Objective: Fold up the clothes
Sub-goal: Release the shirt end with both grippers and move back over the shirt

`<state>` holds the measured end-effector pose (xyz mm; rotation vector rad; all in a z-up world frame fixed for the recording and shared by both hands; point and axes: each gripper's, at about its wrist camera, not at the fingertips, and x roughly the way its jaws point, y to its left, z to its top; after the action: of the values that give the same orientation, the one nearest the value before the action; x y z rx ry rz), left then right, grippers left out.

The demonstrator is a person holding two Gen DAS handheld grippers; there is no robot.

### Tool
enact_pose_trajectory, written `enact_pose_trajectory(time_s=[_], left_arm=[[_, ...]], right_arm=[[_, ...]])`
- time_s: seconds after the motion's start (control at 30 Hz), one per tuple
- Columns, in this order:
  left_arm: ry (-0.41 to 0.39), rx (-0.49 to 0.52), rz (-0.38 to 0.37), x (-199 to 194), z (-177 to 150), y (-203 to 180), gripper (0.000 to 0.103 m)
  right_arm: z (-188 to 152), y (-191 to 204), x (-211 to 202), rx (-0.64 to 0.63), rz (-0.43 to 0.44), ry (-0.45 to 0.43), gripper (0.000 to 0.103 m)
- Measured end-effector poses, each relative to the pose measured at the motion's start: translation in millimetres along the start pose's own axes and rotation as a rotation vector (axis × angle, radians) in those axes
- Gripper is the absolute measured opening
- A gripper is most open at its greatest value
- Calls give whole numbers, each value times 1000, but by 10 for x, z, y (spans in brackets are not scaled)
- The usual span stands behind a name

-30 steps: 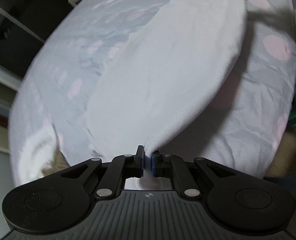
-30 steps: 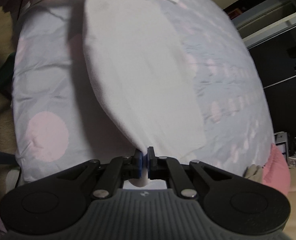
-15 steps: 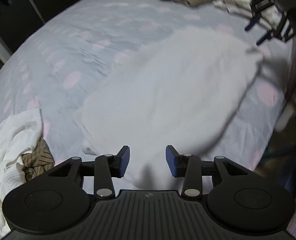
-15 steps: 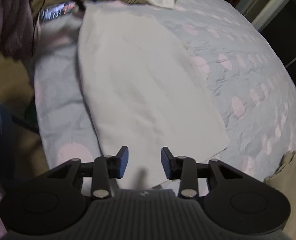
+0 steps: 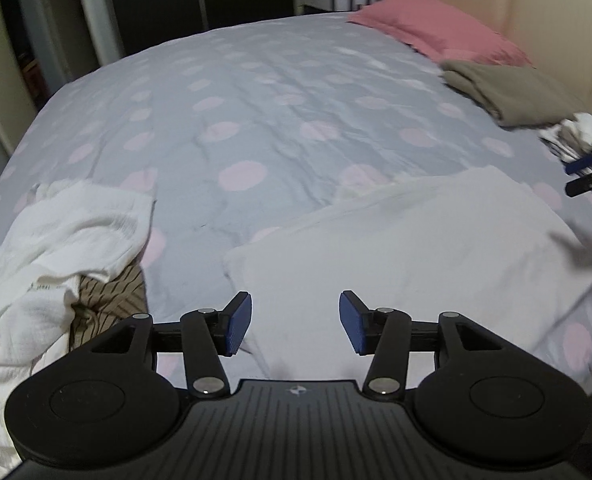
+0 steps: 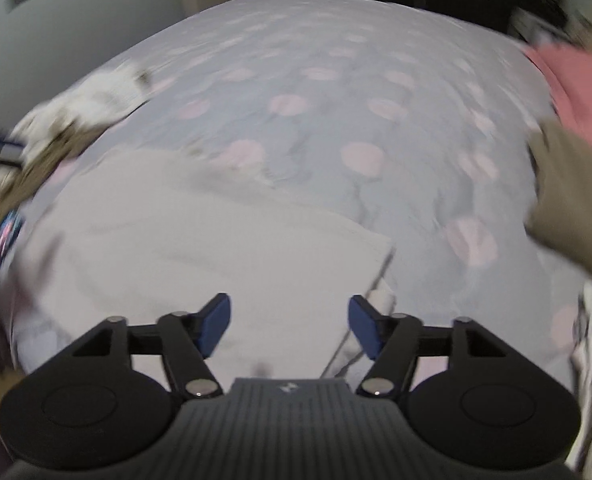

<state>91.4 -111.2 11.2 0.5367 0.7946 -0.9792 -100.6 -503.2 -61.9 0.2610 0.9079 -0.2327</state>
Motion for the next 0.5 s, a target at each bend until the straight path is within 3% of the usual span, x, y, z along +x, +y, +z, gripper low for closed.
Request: enact_pose_trajectory(time_s=[0.1,0.27,0.5], left_arm=[[6,-39,18,92,-15,70,47],[29,-112,25,290,-63,119,47],[142,-106,-5,751,-201,53,48]], right_arm=[[-33,-237,136,149,-45,14,84],[-103,-631,384,383,-117,48,84],[-161,-887,619,539,-56,84,84]])
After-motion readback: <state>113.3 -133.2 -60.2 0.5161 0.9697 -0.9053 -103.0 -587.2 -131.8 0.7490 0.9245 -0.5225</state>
